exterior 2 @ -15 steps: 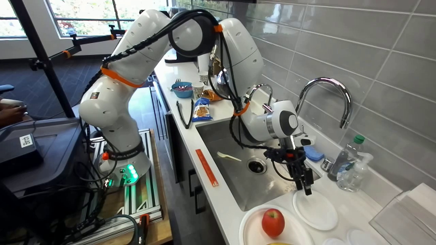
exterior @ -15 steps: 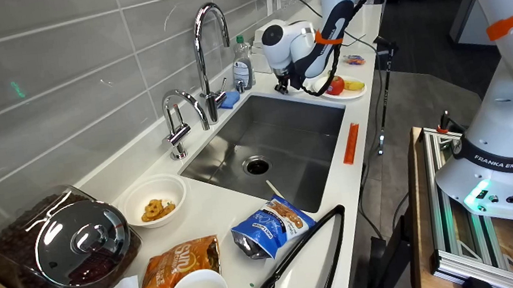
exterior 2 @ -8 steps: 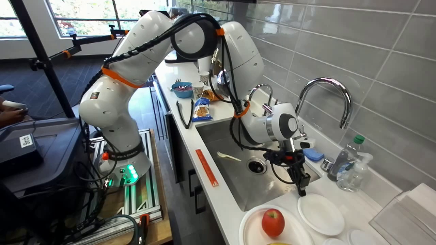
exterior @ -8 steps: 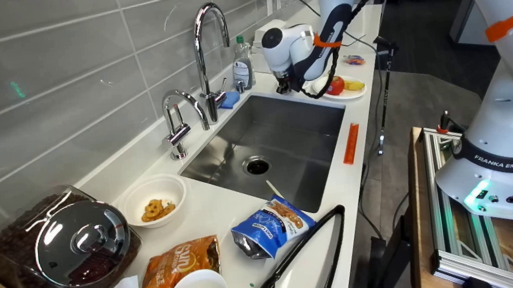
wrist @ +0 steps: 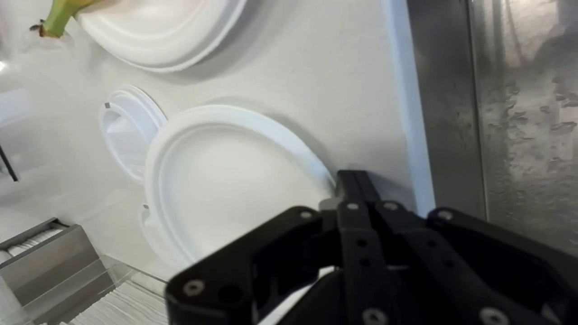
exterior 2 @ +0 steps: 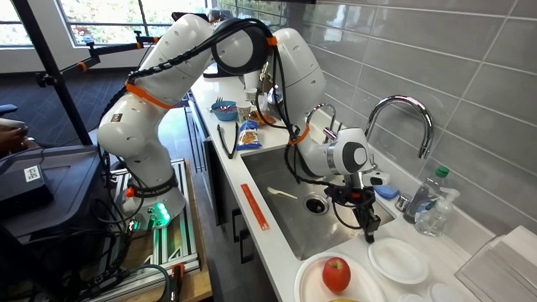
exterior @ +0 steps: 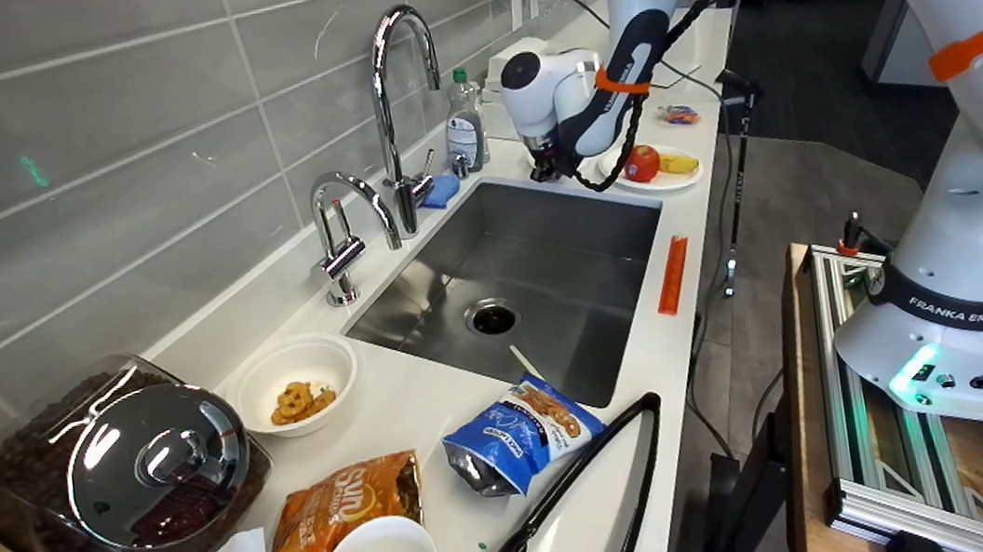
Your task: Move the white plate to the left counter, then pour the contents of the blue pack onto it
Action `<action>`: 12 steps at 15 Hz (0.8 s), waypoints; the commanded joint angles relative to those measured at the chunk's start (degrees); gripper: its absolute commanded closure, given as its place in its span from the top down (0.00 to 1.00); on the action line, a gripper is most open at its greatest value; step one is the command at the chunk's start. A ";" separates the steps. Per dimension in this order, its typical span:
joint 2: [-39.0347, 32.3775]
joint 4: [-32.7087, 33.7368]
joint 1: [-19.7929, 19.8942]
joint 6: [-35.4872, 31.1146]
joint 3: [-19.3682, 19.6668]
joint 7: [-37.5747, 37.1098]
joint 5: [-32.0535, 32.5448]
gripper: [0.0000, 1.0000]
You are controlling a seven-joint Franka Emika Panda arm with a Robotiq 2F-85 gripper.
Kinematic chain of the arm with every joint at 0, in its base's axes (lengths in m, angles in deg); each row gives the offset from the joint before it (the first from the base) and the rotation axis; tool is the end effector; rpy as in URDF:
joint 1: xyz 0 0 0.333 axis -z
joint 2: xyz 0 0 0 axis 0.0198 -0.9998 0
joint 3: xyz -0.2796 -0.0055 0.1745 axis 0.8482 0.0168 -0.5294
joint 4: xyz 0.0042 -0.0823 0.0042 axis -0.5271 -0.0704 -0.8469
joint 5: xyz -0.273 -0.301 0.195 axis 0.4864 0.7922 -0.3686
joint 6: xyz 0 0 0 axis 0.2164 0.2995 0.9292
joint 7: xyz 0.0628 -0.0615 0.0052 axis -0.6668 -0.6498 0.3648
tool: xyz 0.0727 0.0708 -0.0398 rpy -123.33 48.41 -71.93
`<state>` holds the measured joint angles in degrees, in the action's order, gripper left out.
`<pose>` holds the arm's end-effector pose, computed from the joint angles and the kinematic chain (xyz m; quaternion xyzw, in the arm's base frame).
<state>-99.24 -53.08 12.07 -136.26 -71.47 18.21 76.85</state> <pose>0.6275 -0.2824 0.1103 0.9402 -0.1109 0.0485 0.3184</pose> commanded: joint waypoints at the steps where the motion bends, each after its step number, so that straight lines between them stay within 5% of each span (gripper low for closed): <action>1: 0.63 -0.84 -1.20 -1.56 1.04 1.65 -2.45 0.00; 2: 0.94 -1.09 -1.69 -2.00 1.47 0.87 -1.98 0.00; 3: 1.42 -1.32 -2.19 -2.48 1.92 0.10 -1.36 0.26; 6: 2.90 -1.99 -3.16 -4.47 2.90 -0.55 -0.84 0.40; 12: 2.58 -0.26 -2.99 -7.82 4.63 -0.67 -1.80 0.87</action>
<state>-96.27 -53.29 9.33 -141.63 -68.31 17.98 76.24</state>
